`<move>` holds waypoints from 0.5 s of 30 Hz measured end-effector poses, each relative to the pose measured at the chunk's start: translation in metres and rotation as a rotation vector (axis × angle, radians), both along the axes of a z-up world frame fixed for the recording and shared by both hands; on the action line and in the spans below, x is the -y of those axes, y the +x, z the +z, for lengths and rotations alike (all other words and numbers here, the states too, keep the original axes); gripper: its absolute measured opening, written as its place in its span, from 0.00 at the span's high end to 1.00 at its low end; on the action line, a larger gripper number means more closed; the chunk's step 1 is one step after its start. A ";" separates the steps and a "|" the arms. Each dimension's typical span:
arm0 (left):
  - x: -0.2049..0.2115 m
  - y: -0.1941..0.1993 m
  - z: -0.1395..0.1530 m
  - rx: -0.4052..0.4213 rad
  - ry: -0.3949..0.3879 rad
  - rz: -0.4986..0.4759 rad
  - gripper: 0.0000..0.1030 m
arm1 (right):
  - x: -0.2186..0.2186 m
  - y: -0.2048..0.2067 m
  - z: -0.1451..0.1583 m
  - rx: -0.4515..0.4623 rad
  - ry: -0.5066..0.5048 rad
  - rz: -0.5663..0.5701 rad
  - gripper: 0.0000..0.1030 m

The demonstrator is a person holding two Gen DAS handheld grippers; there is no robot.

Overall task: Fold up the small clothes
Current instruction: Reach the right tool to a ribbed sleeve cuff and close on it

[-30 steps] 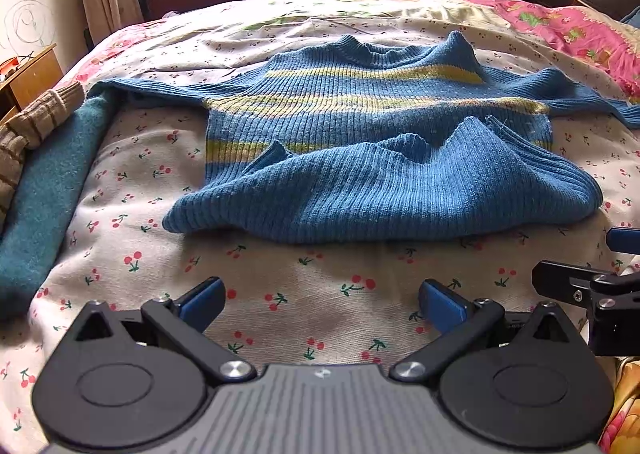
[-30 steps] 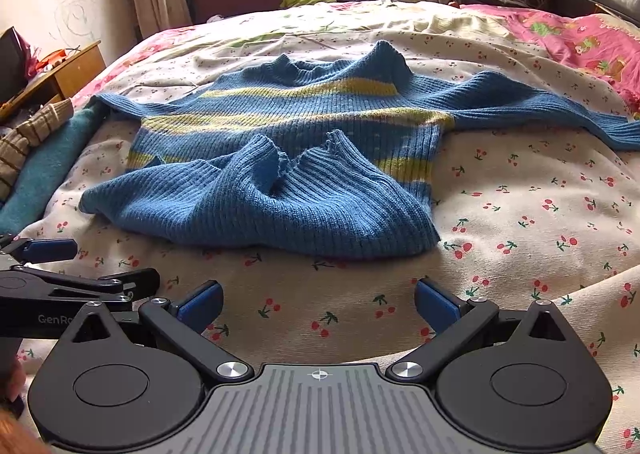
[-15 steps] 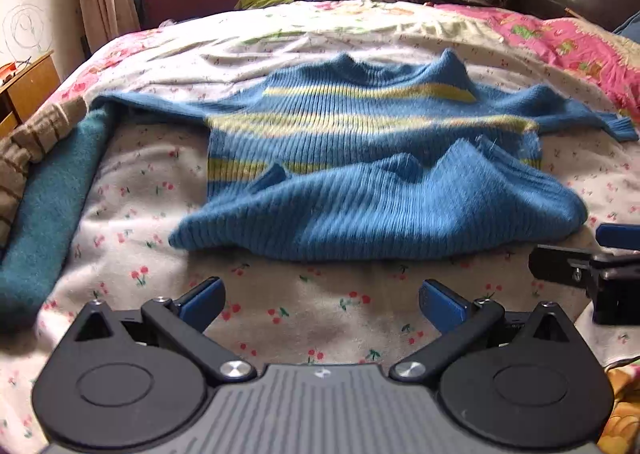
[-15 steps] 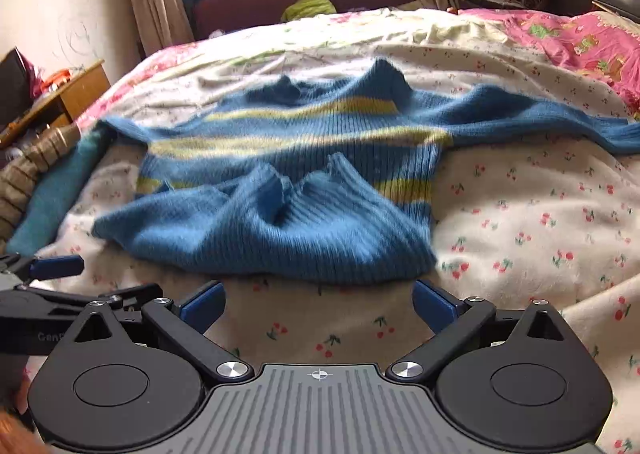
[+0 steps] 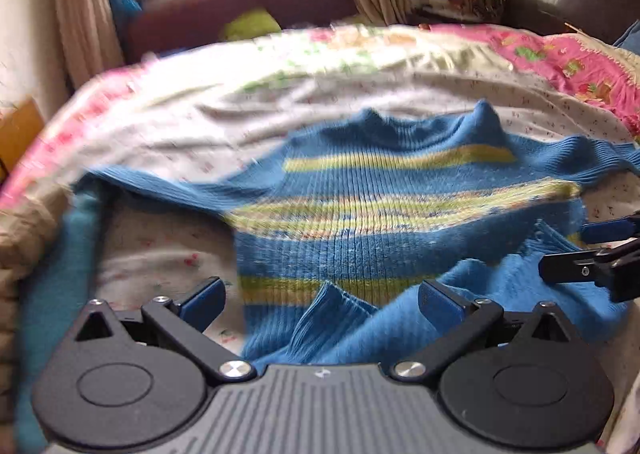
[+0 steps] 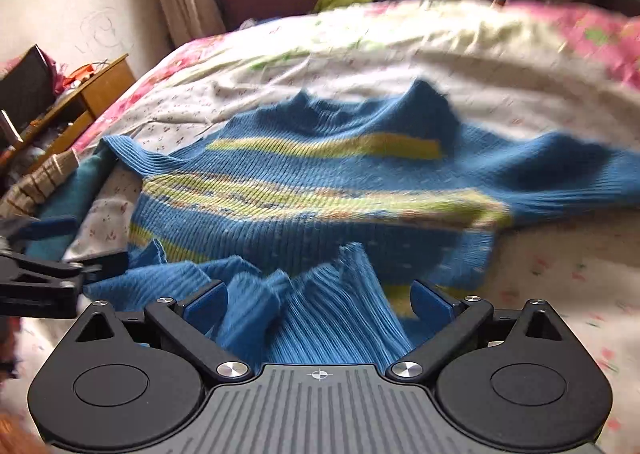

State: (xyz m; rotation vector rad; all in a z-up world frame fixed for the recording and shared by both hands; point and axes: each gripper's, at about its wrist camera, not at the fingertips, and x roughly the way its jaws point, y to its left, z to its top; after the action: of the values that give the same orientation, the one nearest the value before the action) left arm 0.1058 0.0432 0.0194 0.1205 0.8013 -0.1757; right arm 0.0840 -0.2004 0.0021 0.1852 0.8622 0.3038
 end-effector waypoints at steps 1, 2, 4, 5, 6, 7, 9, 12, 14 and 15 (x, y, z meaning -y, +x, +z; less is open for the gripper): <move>-0.006 0.010 -0.006 -0.037 -0.048 -0.013 0.00 | 0.002 0.010 -0.005 -0.033 0.029 0.012 0.05; -0.012 0.018 -0.011 -0.072 -0.096 -0.025 0.00 | 0.005 0.018 -0.011 -0.061 0.058 0.018 0.05; -0.019 0.027 -0.021 -0.138 -0.182 -0.051 0.00 | 0.012 0.029 -0.020 -0.125 0.143 0.059 0.04; -0.022 0.028 -0.026 -0.176 -0.216 -0.081 0.00 | 0.014 0.031 -0.024 -0.163 0.189 0.086 0.04; -0.021 0.025 -0.030 -0.218 -0.239 -0.117 0.00 | 0.015 0.029 -0.025 -0.191 0.231 0.112 0.04; -0.019 0.019 -0.034 -0.264 -0.253 -0.159 0.00 | 0.015 0.025 -0.024 -0.224 0.275 0.155 0.04; -0.015 -0.002 -0.037 -0.334 -0.264 -0.258 0.00 | 0.010 0.010 -0.018 -0.302 0.336 0.274 0.04; -0.008 -0.045 -0.020 -0.380 -0.186 -0.438 0.00 | 0.002 -0.024 0.002 -0.392 0.360 0.464 0.03; -0.014 -0.068 -0.005 -0.441 -0.175 -0.515 0.00 | -0.002 -0.050 0.017 -0.476 0.361 0.599 0.04; -0.017 -0.076 -0.001 -0.484 -0.168 -0.523 0.00 | -0.005 -0.064 0.027 -0.475 0.300 0.668 0.05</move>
State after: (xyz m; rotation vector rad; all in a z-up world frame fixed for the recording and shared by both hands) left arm 0.0294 0.0607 0.0181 0.1286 1.2212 -0.7877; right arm 0.0198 -0.1954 0.0290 0.2493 1.3380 1.0471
